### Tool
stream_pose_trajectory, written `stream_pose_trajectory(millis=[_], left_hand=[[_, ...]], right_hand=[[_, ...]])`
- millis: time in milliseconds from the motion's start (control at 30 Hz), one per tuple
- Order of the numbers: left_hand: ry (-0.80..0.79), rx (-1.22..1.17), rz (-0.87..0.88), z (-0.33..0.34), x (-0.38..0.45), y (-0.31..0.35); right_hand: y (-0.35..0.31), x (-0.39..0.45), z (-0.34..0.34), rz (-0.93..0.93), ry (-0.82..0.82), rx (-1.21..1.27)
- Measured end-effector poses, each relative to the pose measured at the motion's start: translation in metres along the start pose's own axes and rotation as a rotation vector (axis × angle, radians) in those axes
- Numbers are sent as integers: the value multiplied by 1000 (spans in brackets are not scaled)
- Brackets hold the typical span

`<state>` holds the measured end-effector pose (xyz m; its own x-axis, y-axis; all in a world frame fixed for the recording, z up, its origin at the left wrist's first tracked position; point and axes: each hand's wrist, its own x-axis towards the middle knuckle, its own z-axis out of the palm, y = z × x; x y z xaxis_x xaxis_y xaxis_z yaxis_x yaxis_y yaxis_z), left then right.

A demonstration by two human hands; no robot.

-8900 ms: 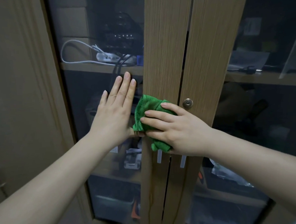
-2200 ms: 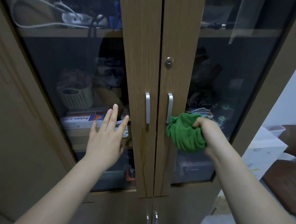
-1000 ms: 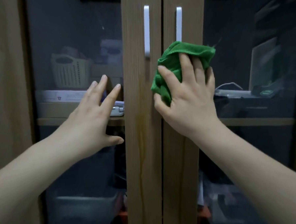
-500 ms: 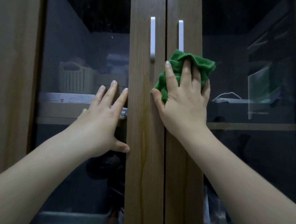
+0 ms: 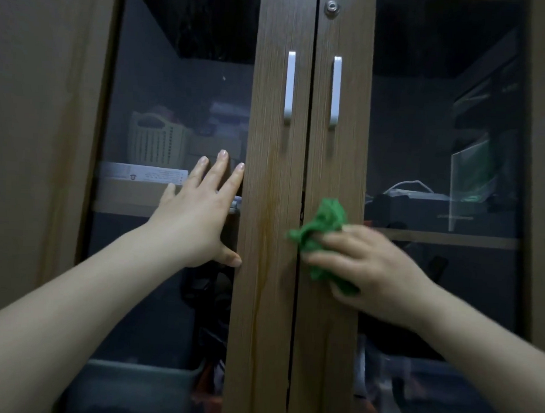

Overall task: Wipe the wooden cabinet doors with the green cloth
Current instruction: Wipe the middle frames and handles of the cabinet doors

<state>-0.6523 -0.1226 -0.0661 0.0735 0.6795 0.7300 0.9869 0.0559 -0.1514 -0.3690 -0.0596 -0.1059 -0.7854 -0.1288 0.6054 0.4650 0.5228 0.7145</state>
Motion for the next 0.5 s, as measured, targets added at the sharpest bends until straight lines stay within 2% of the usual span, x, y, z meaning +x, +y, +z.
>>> stream_pose_trajectory(millis=[67,233,333,433,500], left_hand=[[2,-19,-3,-1,-1,0],[10,-27,1,1,-2,-5],[16,-39,18,5,1,-9],[12,-54,33,9,2,-11],[-1,-44,53,9,2,-14]], right_hand=[[14,39,-10,107,67,68],[20,125,-4,257,-81,-101],[6,144,9,326,-54,-120],[-17,132,26,253,-7,-134],[-28,110,35,148,-35,-111]])
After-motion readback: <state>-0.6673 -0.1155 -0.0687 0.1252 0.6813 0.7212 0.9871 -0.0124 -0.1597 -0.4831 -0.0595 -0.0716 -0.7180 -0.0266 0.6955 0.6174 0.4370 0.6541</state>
